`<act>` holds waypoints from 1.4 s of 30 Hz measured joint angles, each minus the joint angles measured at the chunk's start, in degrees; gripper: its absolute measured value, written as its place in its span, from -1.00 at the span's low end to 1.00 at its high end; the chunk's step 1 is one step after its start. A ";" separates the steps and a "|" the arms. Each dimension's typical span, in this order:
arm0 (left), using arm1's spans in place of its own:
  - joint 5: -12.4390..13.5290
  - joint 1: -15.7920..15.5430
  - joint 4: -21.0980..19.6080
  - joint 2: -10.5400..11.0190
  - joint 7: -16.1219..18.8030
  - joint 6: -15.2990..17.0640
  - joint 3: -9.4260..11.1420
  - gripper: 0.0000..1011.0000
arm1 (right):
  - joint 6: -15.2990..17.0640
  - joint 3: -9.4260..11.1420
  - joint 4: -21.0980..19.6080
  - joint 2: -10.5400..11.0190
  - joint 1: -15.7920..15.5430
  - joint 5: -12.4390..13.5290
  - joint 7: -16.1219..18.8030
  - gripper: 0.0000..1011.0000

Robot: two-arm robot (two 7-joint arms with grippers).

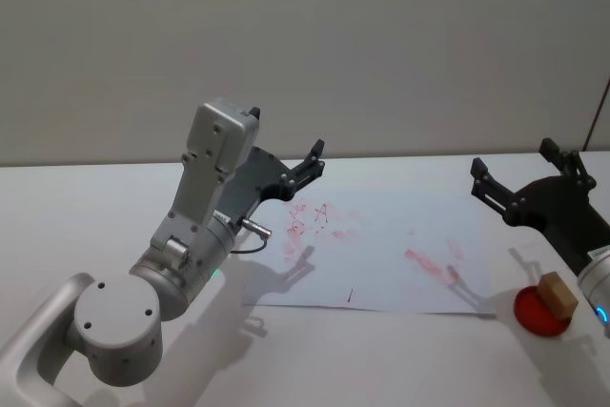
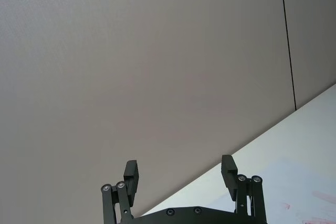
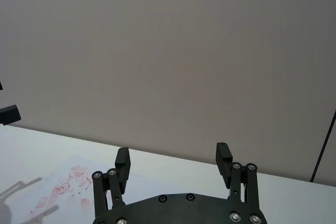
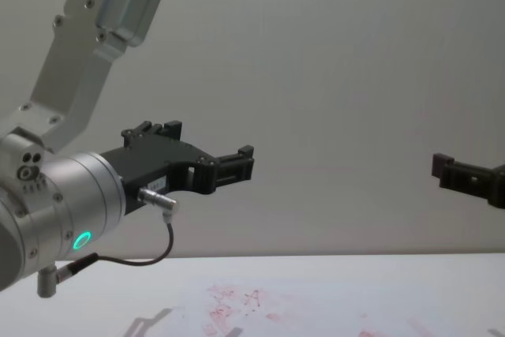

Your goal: Use the one hand to pick up the stamp and affix it onto the A4 paper.

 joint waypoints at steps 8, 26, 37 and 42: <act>0.00 0.00 0.00 0.00 0.00 0.00 0.00 0.98 | 0.00 0.00 0.00 0.00 0.00 0.00 0.00 0.98; 0.00 0.00 0.00 0.00 0.00 0.00 0.00 0.98 | 1.24 1.08 -1.53 1.86 -1.92 0.58 -0.96 0.98; 0.00 0.00 0.00 0.00 0.00 0.00 0.00 0.98 | 4.72 3.06 -3.61 5.50 -5.63 1.99 -2.01 0.98; 0.00 0.00 0.00 0.00 0.00 0.00 0.00 0.98 | 7.10 3.56 -4.16 6.88 -7.07 2.43 -1.32 0.98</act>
